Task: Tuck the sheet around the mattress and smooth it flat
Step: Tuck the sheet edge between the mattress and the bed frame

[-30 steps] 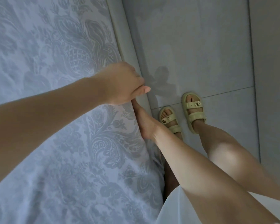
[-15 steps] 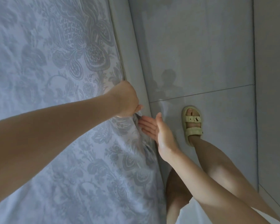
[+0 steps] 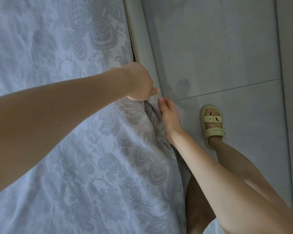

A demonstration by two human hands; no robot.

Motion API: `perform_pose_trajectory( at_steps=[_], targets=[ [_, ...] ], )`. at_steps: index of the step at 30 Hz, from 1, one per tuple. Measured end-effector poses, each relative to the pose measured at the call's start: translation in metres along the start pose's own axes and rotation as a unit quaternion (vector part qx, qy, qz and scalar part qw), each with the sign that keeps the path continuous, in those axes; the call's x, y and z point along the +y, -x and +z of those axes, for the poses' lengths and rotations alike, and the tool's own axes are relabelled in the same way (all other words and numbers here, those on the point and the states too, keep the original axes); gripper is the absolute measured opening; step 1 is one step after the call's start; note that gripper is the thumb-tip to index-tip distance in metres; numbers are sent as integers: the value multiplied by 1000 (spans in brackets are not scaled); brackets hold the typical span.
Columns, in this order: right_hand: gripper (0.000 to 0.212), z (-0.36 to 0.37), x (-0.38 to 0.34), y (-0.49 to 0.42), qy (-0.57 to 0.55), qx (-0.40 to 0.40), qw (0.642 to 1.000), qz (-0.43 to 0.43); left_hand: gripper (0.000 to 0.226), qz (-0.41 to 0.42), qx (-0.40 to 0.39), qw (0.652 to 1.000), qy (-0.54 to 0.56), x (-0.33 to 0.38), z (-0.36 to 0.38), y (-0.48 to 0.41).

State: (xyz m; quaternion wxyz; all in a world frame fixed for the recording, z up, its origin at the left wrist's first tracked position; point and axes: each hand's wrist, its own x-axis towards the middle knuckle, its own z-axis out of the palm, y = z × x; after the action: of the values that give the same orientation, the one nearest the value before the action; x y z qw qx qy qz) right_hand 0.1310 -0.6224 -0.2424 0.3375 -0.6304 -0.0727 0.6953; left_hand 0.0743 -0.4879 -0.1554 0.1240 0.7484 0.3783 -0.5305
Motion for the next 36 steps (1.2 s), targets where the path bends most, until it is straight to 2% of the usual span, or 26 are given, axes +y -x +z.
perform_pose_trajectory(
  at_steps=[1,3,4,8,10,12,14,16,19,22,24,26,30,33,35,36],
  targets=[
    [27,0,-2,2,-10,6,1000,0,47,16,11,998,51,2,-3,-2],
    [30,-1,-3,12,-83,-8,997,6,52,95,58,993,-30,-2,-4,-2],
    [34,-2,-1,17,-126,-30,992,9,57,111,50,990,-64,-2,0,2],
    [61,8,8,34,-212,-146,963,82,63,125,32,985,-112,-5,3,-1],
    [72,19,5,26,-198,-235,946,108,65,134,30,985,-107,-7,3,-2],
    [73,30,1,9,-134,-270,948,98,66,138,33,985,-100,-7,4,-6],
    [78,31,6,-6,-71,-271,957,77,67,145,48,984,-91,-6,5,-9],
    [80,23,16,-10,-73,-264,957,96,69,149,75,985,-42,-10,7,-12],
    [70,7,26,5,-96,-263,937,207,70,185,149,971,15,-19,13,-9],
    [85,-33,53,36,-112,-287,908,283,58,249,169,953,-17,-9,25,4],
    [92,-48,64,56,-98,-252,915,300,62,293,164,941,-48,2,43,13],
    [89,-61,78,70,-103,-178,937,281,74,314,187,926,-101,13,62,18],
    [70,-62,85,107,-104,-110,981,125,60,281,195,922,-180,33,75,7],
    [49,-46,80,119,-106,-119,986,46,53,220,138,935,-240,52,71,7],
    [41,-32,77,113,-128,-149,980,38,43,187,79,948,-246,56,67,8],
    [44,-26,75,109,-129,-162,977,46,39,180,57,952,-241,57,66,9]
  ],
)
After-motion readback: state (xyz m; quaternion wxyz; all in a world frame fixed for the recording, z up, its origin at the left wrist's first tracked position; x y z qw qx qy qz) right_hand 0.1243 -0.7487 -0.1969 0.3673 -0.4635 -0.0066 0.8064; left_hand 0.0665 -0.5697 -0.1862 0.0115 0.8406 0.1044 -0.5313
